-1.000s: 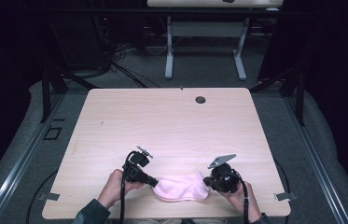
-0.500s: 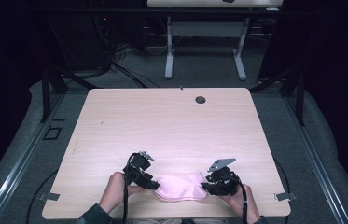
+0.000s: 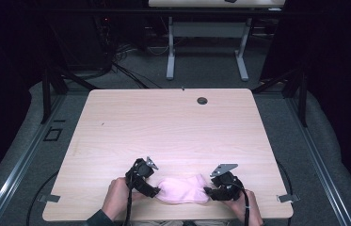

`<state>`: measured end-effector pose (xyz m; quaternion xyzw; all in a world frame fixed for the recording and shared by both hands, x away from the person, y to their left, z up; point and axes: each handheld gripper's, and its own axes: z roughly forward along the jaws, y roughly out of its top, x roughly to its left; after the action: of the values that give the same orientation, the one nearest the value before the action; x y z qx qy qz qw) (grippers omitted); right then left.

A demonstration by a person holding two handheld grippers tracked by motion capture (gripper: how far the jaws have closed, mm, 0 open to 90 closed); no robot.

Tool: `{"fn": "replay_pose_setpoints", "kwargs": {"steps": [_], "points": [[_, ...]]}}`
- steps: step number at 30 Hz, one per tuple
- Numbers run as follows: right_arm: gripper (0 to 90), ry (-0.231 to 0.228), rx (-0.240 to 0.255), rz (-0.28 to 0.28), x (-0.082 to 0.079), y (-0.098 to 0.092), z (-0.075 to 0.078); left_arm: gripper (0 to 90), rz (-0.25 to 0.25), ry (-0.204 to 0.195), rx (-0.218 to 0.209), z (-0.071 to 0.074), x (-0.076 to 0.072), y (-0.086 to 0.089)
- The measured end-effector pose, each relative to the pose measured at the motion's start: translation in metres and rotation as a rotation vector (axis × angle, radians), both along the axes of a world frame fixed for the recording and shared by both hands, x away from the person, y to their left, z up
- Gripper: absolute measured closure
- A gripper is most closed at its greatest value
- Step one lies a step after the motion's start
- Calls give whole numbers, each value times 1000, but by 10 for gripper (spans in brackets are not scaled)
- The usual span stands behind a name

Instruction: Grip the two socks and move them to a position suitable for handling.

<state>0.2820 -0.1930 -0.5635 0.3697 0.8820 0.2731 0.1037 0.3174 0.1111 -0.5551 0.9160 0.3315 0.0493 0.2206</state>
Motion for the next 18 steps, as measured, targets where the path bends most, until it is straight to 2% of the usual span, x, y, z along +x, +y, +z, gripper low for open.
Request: {"fn": "replay_pose_setpoints", "kwargs": {"steps": [1,2,3,5,7,11,18], "points": [[519,1,12,-1,0,0,-1,201,13,-13,-14,1,-1,2],[511,1,3,-1,1,-1,0,177,27,-26,-29,3,-1,5],[511,1,3,-1,1,-1,0,149,27,-26,-29,3,-1,5],[467,2,10,-4,1,-3,0,140,64,-69,-87,10,-4,14],[431,-1,45,-23,2,-7,1,76,90,-99,-115,15,-6,20],[346,-18,104,-54,1,-17,7,10,147,-148,-169,24,-10,36],[173,-89,167,-137,-2,-44,21,3,244,-231,-219,29,-16,71]]}}
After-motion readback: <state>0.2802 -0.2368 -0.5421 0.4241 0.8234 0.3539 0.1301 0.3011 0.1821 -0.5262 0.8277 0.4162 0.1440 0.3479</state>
